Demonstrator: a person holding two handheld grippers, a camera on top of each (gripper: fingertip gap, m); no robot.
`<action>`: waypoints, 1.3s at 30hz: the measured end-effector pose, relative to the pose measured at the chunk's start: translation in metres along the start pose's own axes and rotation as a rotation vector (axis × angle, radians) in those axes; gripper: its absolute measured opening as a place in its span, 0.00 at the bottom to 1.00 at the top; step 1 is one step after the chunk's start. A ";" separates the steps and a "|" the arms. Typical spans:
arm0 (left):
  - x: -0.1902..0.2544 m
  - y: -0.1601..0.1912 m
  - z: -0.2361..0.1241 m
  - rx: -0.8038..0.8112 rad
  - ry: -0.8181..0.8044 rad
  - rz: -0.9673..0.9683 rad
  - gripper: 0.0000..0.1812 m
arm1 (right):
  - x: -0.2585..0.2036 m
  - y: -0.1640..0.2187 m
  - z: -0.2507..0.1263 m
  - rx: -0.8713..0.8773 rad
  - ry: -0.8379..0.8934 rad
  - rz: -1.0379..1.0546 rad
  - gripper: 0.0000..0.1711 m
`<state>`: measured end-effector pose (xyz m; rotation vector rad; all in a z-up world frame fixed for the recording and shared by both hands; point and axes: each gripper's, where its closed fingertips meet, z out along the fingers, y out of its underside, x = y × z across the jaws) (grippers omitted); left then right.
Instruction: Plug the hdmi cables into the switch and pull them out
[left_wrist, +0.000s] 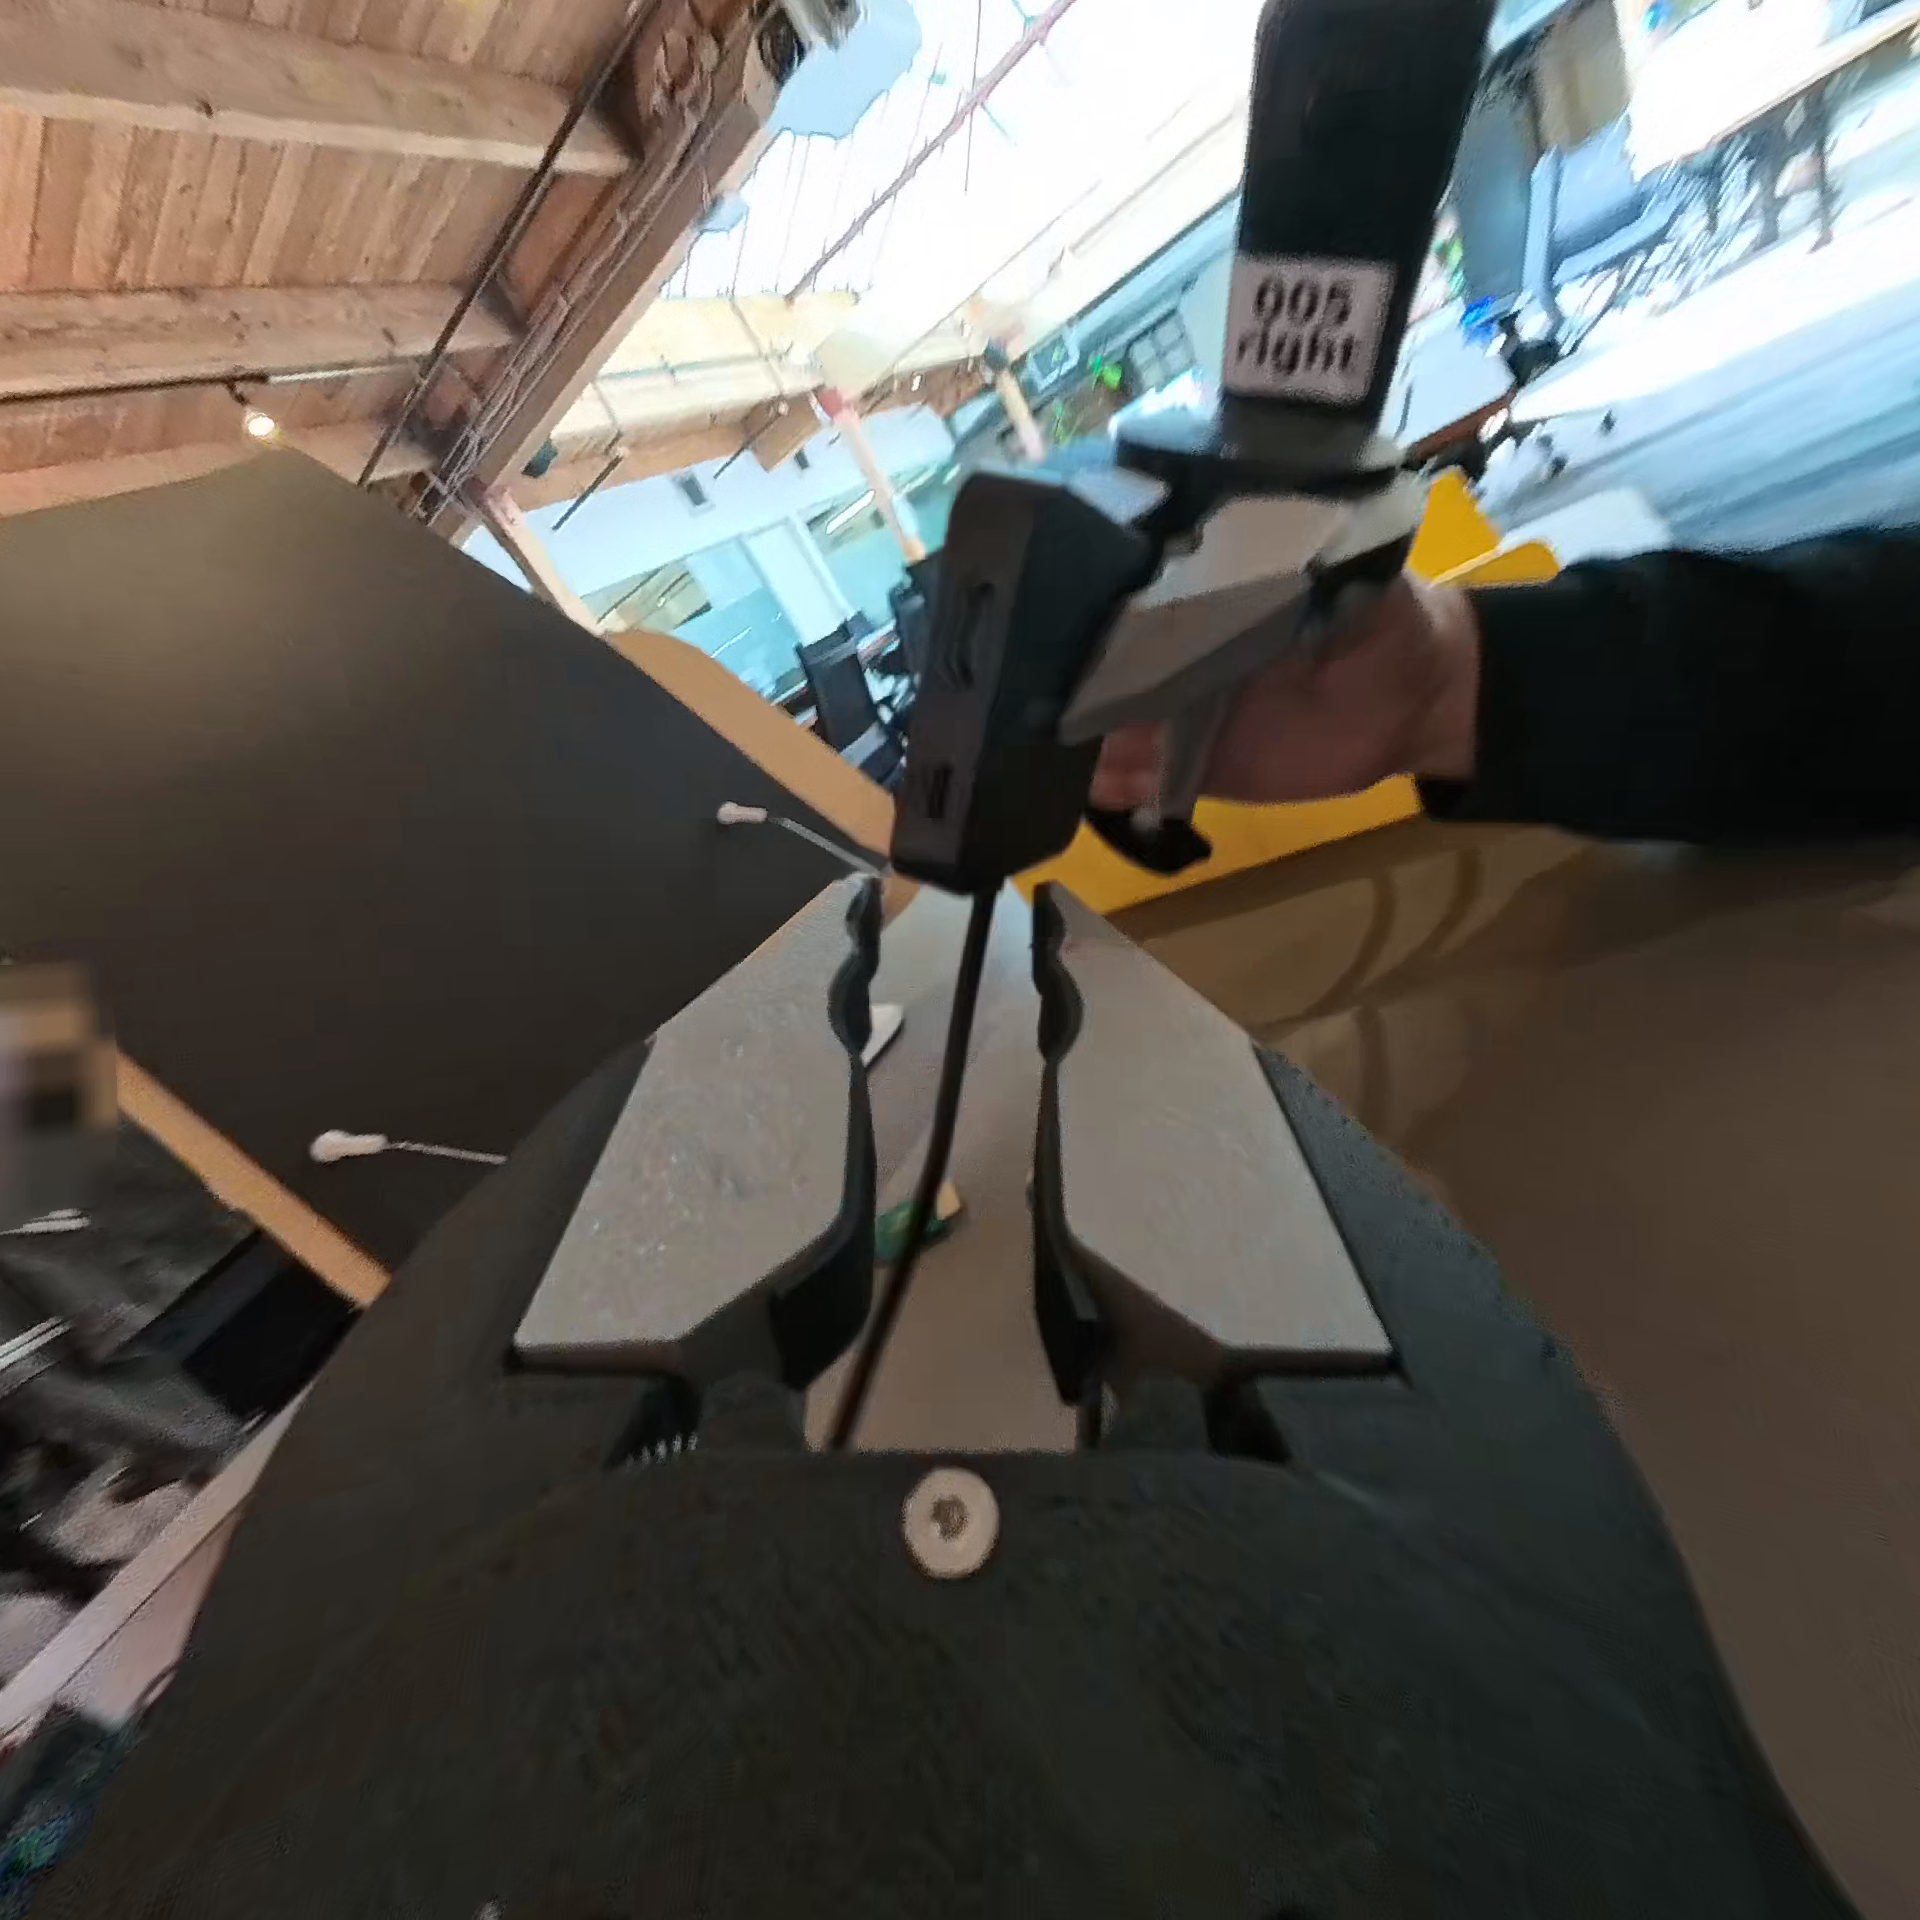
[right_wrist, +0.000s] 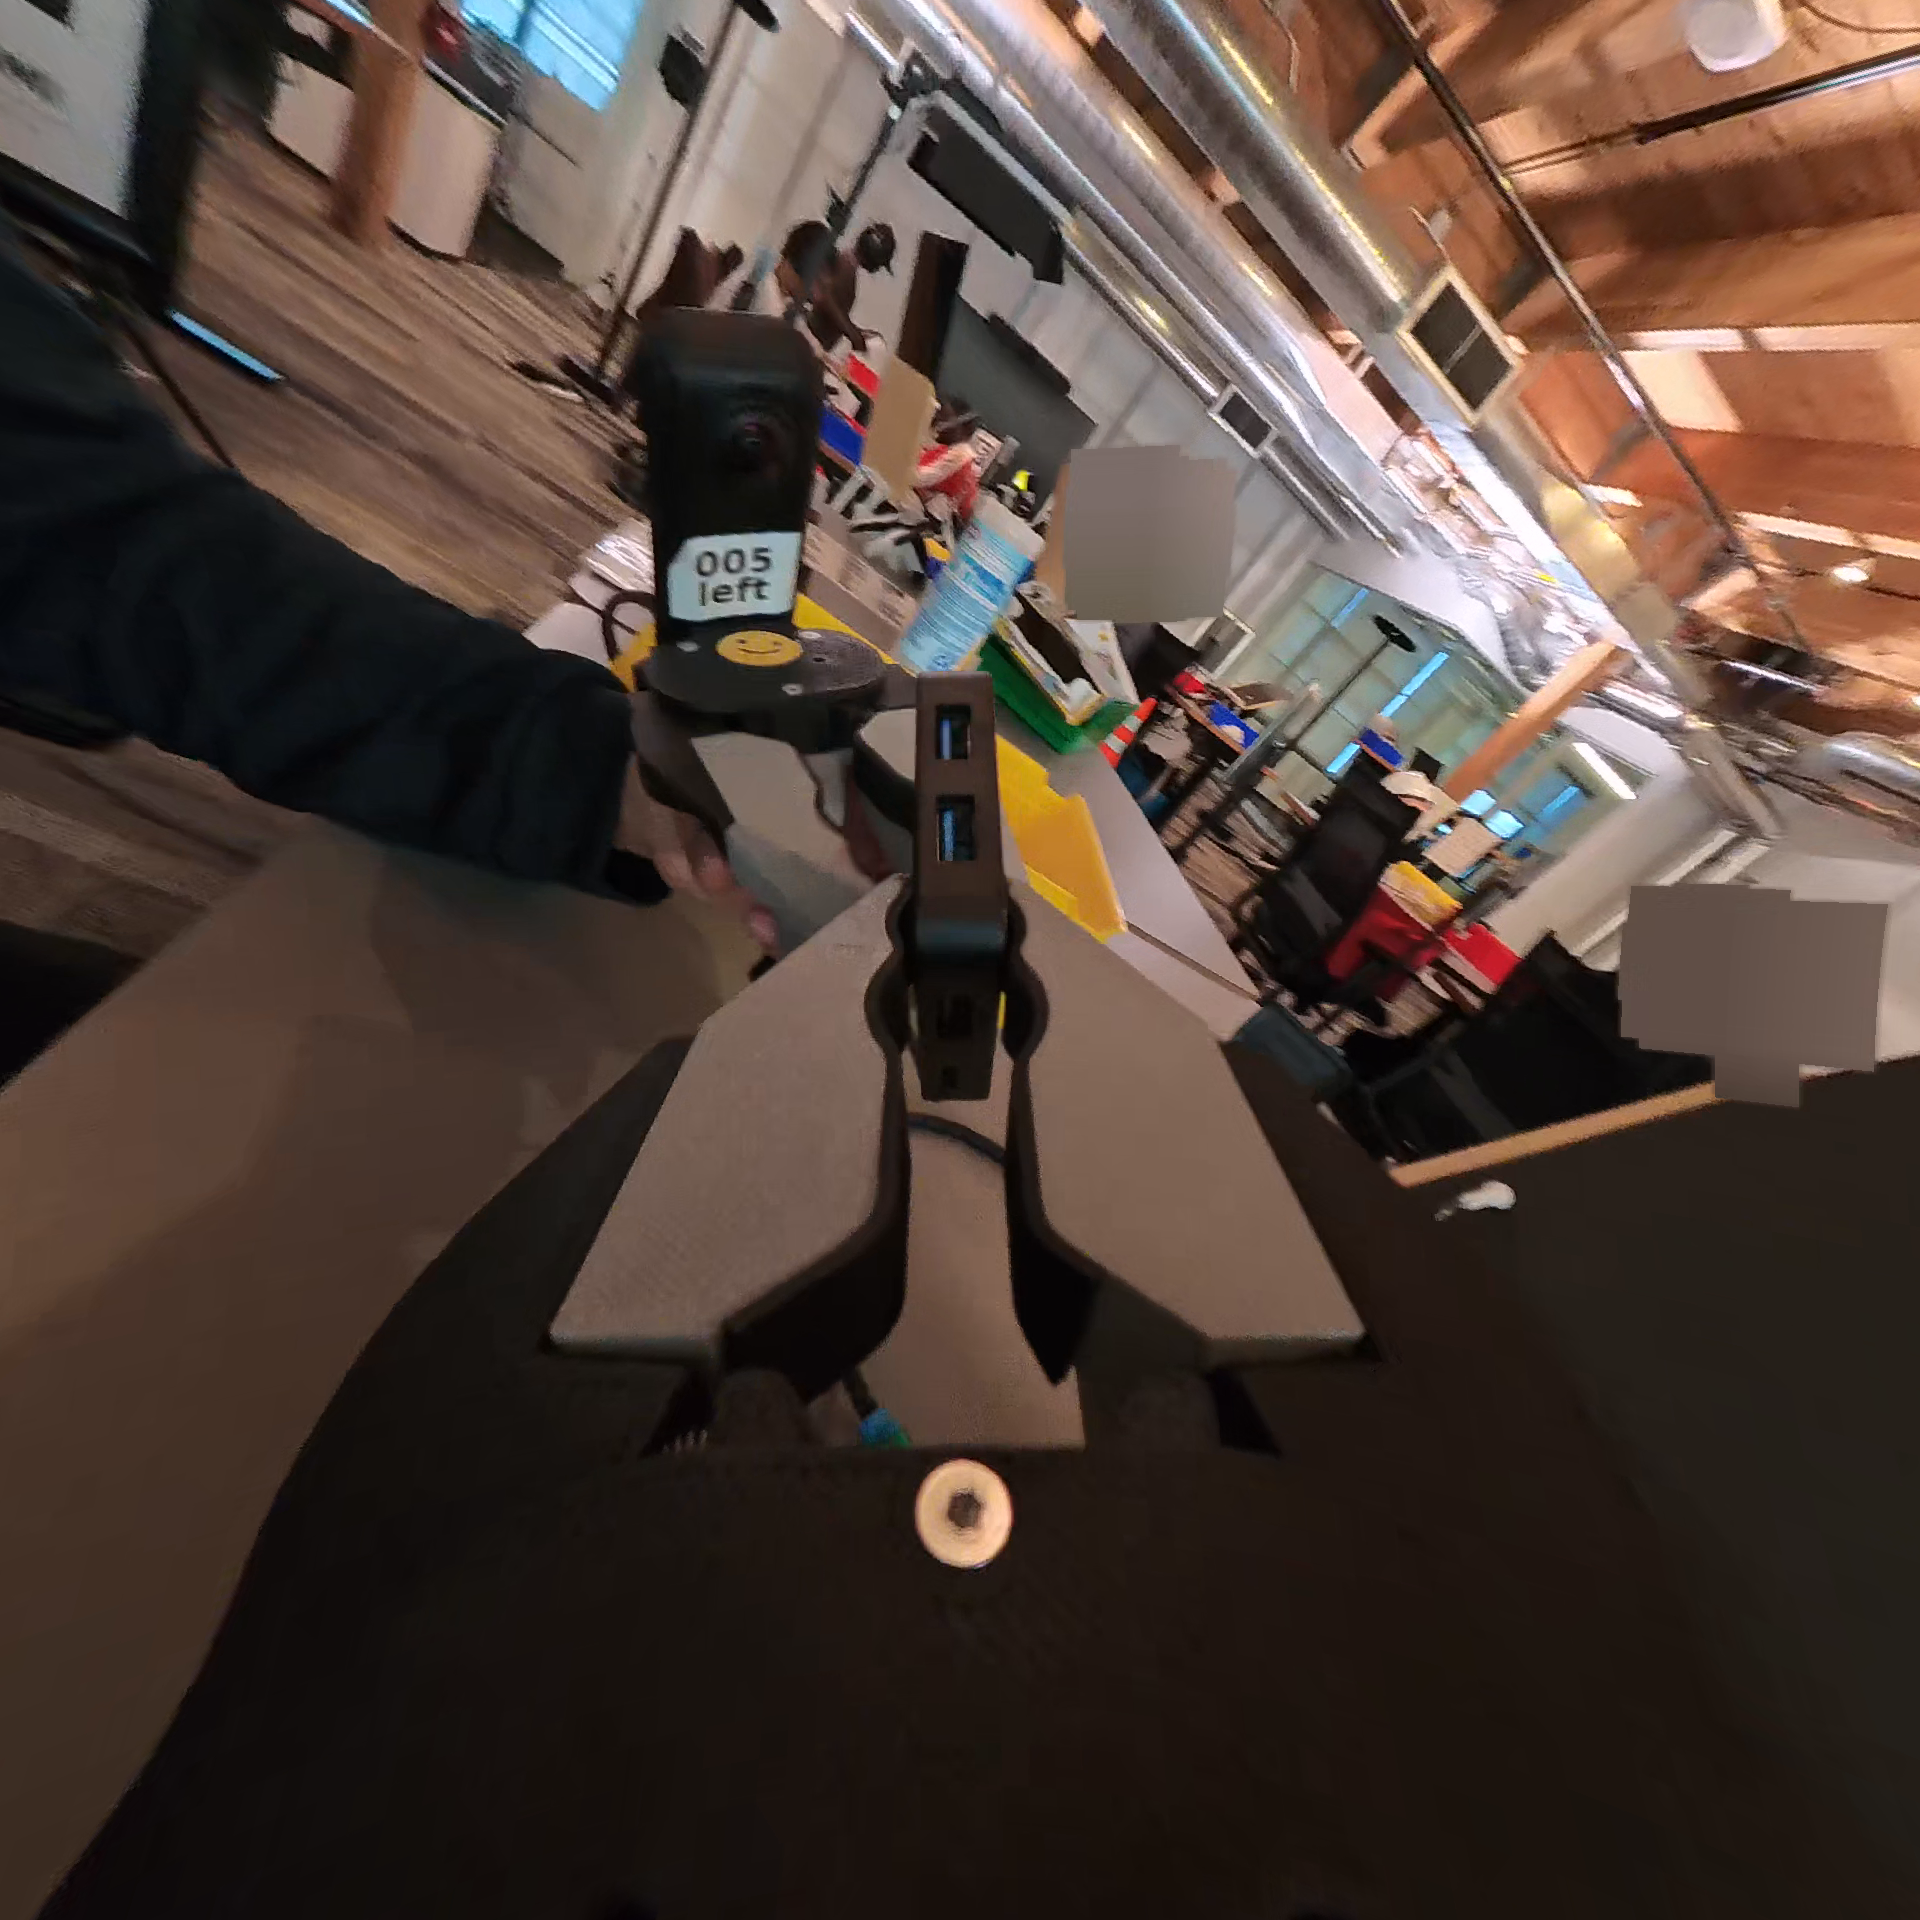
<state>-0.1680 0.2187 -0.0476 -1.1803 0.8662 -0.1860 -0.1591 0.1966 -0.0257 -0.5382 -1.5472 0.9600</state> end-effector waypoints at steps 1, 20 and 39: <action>0.003 -0.004 0.000 0.019 0.020 -0.011 0.12 | -0.003 -0.001 0.001 0.010 -0.016 0.012 0.06; -0.031 0.095 -0.009 -0.597 -0.145 0.333 0.07 | 0.008 0.098 0.016 -0.534 0.108 -0.130 0.19; 0.001 0.050 -0.004 -0.307 0.025 0.163 0.09 | -0.008 0.079 0.014 -0.346 -0.015 -0.030 0.07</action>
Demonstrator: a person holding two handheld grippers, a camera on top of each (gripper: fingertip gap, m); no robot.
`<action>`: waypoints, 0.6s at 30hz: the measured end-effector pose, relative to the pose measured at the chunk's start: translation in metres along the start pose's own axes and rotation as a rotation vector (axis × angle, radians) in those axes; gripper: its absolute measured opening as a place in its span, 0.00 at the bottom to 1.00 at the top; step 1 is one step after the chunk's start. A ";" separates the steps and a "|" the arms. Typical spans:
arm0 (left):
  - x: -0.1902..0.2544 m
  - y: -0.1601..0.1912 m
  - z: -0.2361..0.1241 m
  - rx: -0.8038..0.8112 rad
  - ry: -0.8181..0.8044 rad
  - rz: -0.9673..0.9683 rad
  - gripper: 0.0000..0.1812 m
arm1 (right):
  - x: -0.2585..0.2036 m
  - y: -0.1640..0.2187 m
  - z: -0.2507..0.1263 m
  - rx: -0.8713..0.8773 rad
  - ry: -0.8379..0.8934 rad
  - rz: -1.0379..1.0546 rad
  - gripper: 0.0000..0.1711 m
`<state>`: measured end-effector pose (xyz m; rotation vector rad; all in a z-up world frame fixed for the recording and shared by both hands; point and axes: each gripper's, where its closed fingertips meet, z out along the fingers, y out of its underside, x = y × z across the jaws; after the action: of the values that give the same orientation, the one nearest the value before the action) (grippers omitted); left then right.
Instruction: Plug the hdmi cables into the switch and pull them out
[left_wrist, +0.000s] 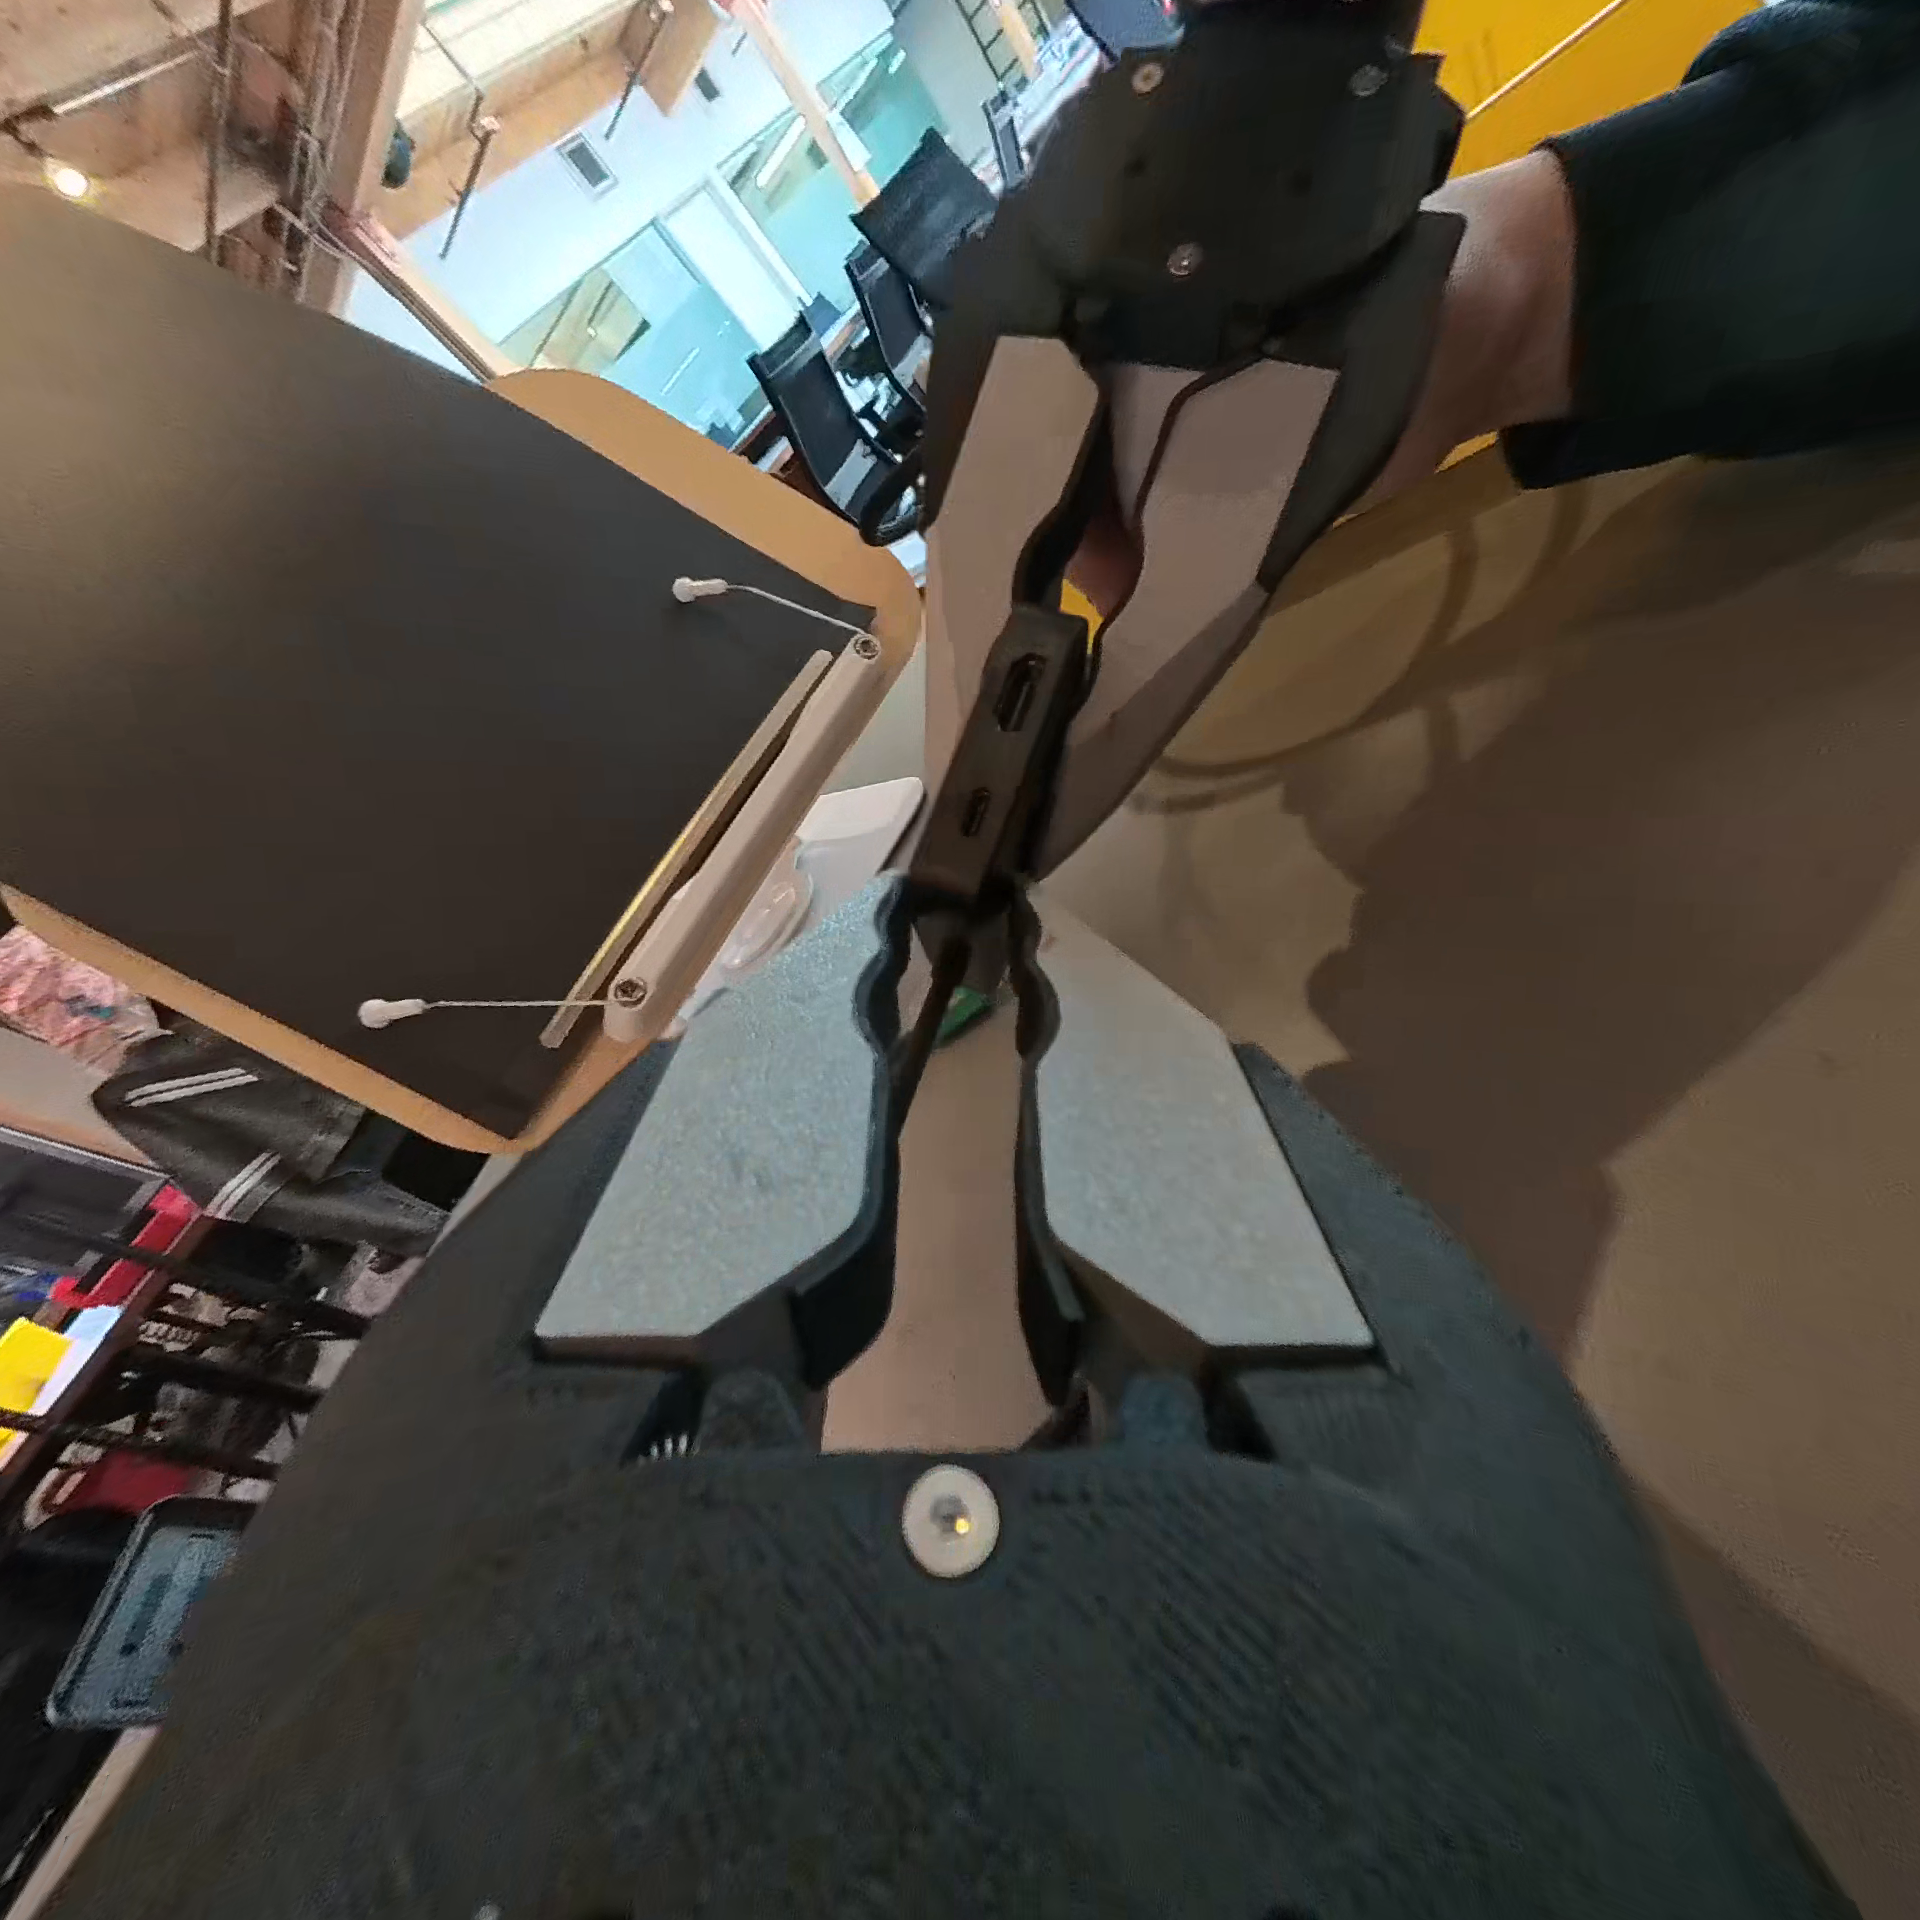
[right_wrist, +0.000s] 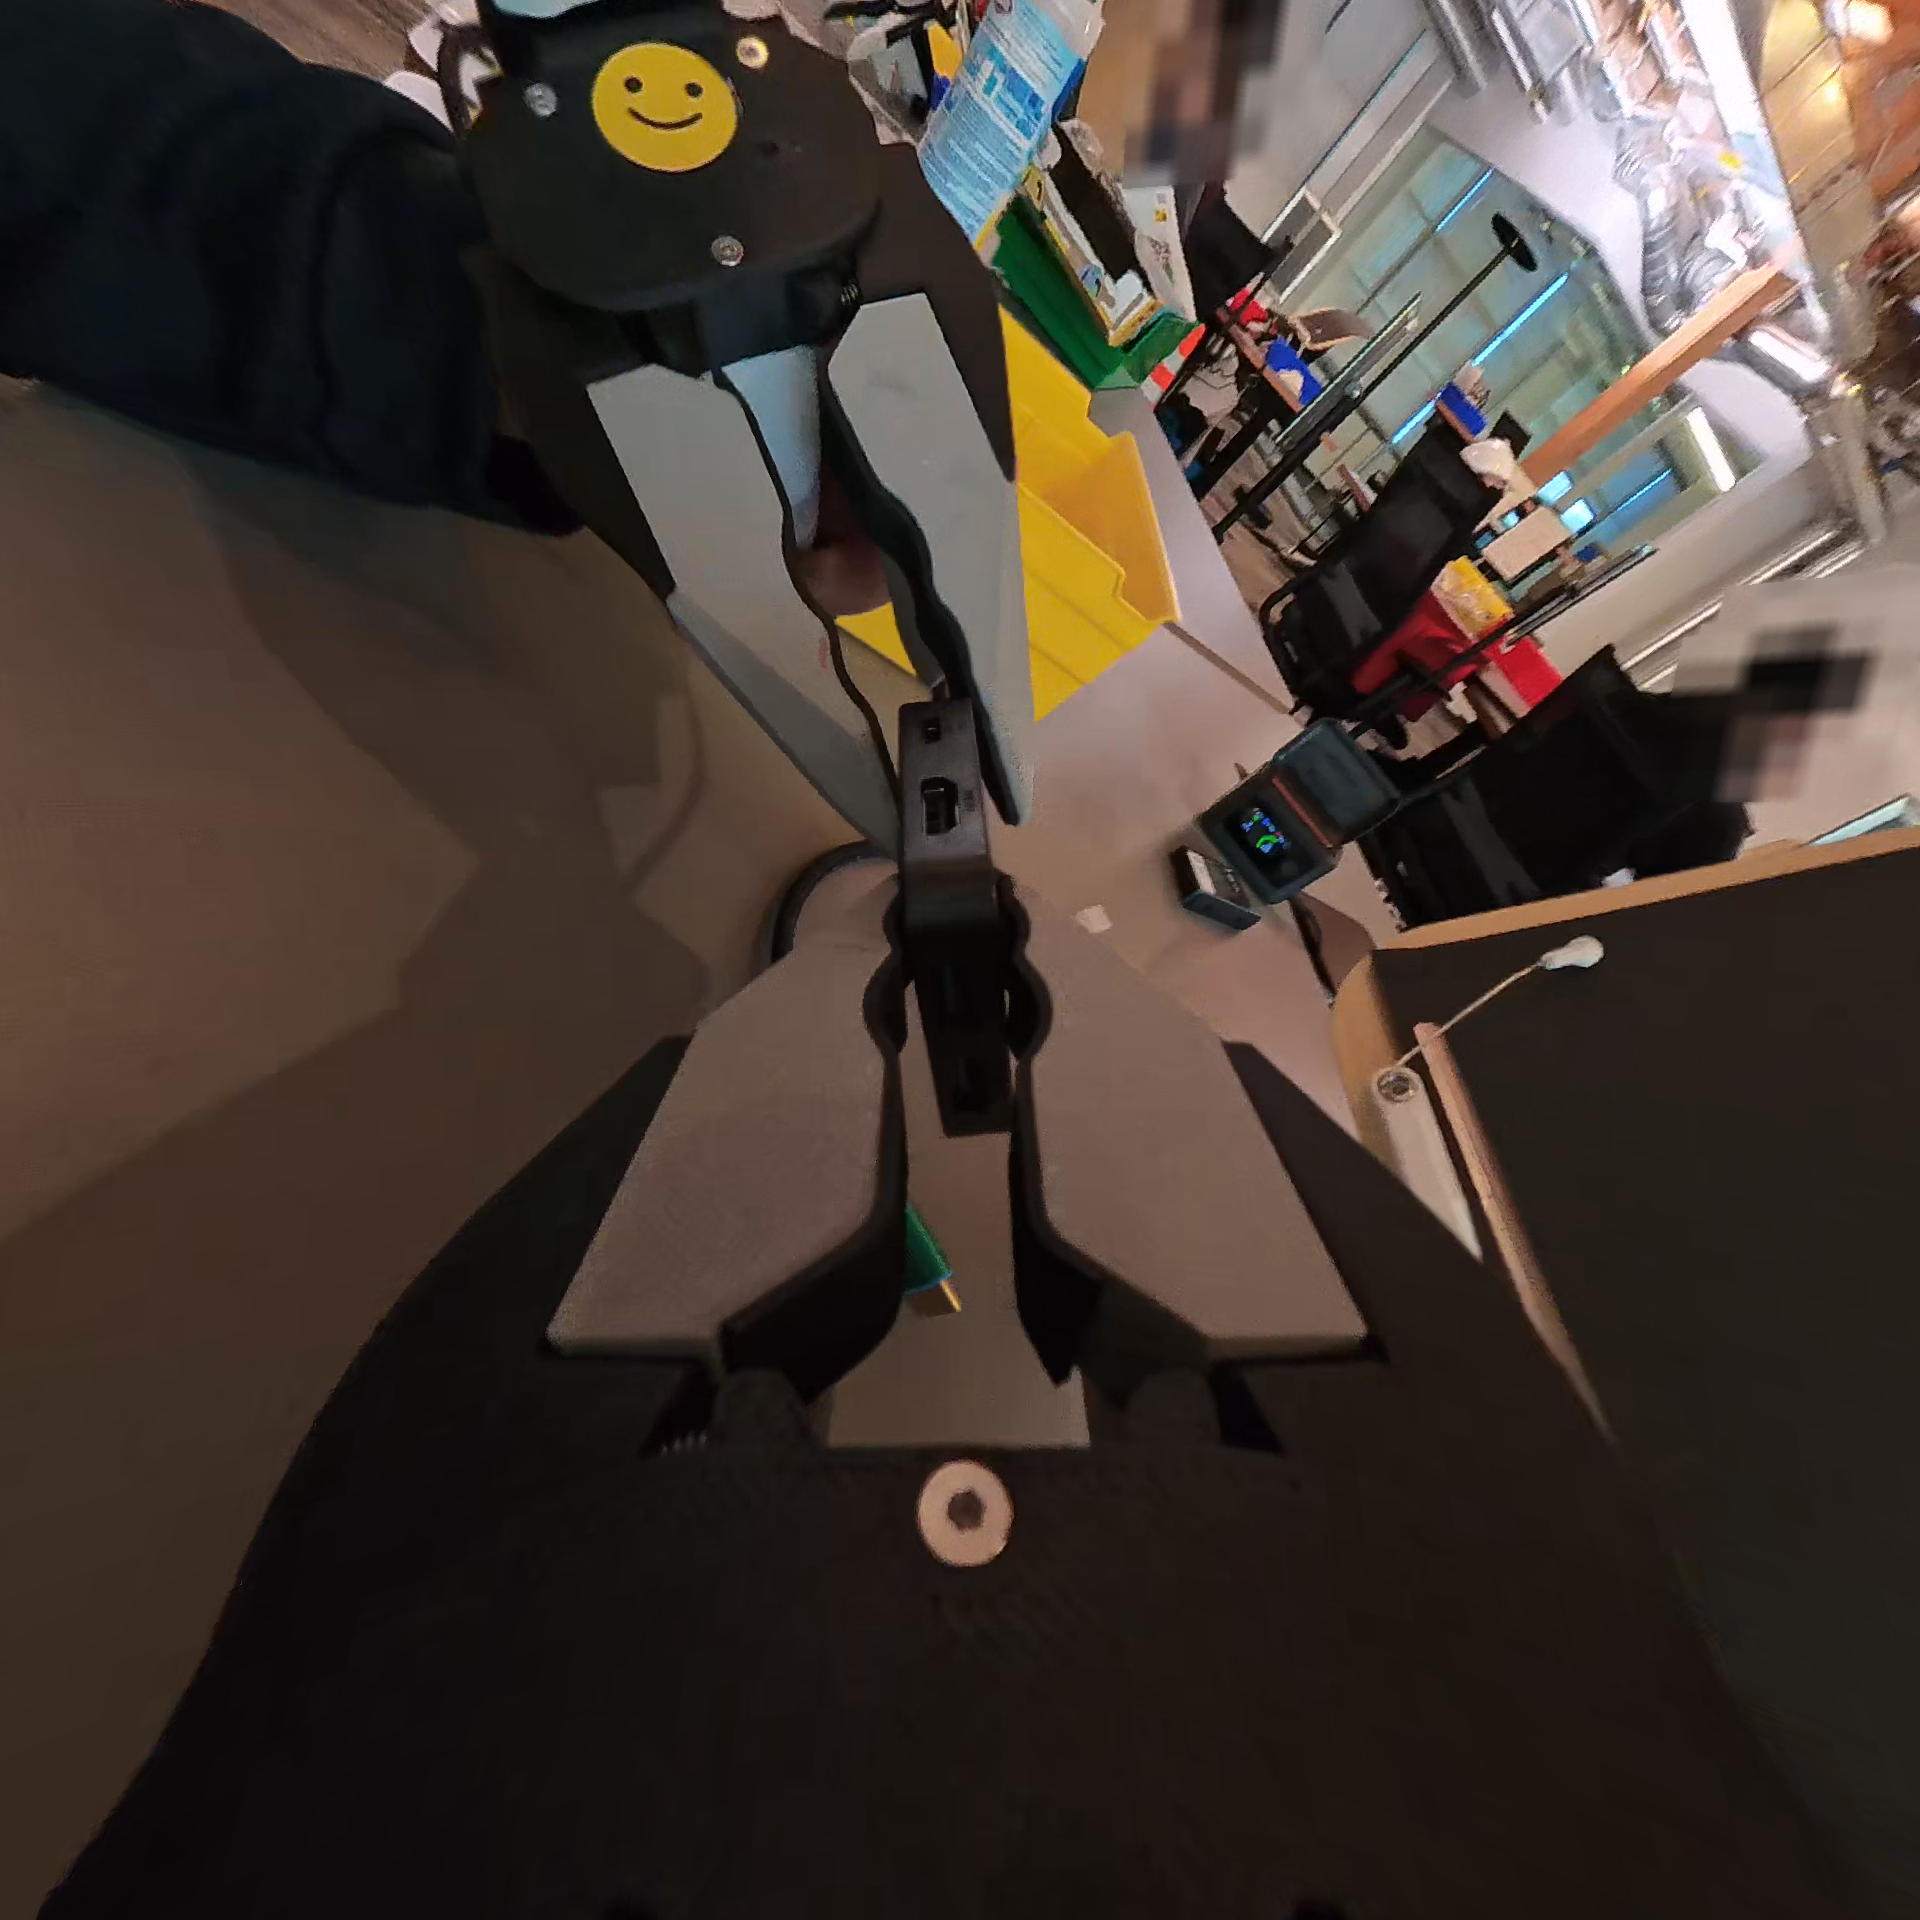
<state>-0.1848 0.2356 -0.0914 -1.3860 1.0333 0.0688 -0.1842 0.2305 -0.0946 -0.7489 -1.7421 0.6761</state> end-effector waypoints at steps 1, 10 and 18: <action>-0.001 0.003 0.001 -0.024 0.003 -0.010 0.08 | 0.000 0.003 0.001 -0.014 -0.003 0.018 0.07; -0.012 0.045 0.011 -0.249 -0.093 0.070 0.08 | 0.007 0.029 0.011 -0.165 0.049 0.039 0.15; -0.007 0.035 0.013 -0.171 -0.062 -0.031 0.10 | 0.007 0.024 0.005 -0.113 0.033 0.012 0.06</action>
<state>-0.2026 0.2590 -0.1159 -1.5448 0.9720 0.1803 -0.1872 0.2504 -0.1098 -0.8434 -1.7583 0.5744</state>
